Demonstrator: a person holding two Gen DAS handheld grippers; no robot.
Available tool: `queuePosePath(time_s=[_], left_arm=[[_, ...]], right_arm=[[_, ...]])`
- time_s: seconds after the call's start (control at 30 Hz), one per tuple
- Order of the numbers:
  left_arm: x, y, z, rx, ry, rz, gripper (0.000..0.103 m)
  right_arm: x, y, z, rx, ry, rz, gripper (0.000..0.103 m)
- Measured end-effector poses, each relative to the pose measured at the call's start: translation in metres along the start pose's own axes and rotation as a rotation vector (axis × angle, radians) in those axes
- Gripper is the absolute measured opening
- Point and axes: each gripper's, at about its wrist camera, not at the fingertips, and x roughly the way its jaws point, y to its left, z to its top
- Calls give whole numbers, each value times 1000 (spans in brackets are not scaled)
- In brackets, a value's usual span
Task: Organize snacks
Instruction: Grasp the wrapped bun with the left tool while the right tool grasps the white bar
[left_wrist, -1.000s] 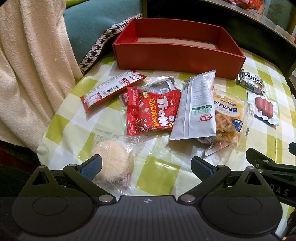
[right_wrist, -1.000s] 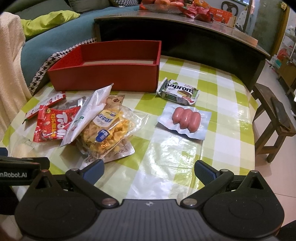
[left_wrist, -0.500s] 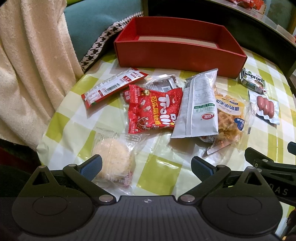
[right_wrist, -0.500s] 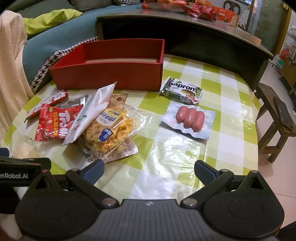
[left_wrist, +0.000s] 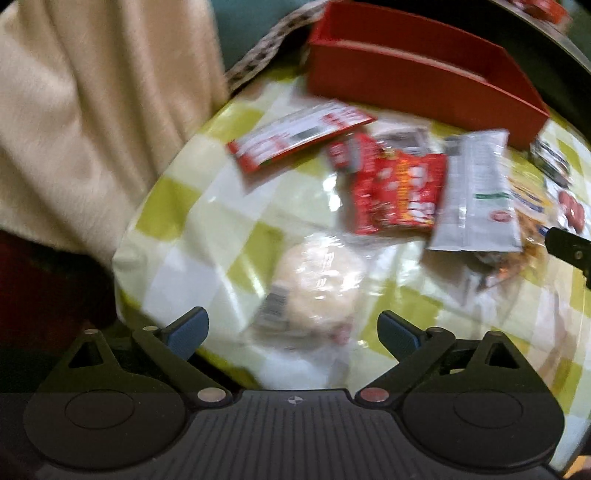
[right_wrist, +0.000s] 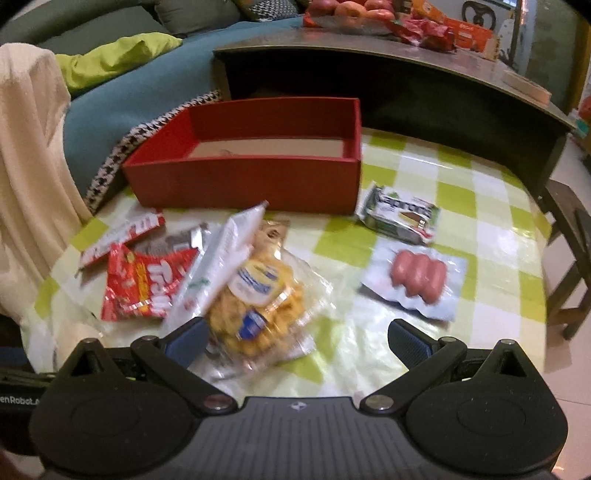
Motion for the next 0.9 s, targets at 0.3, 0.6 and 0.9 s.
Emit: queuePosePath(time_s=[0.3,0.6,0.9], left_arm=[[18,-4,16,-36,51,-19,99],[56,-8,22,-80,117,-1,100],[59,-8,21,-35,148,-11,103]], right_arm=[[12,-1,10,16,23,66,103],[-2,-5,29,14,-50,27,103],[31,52,57,-141,68,-45,90]])
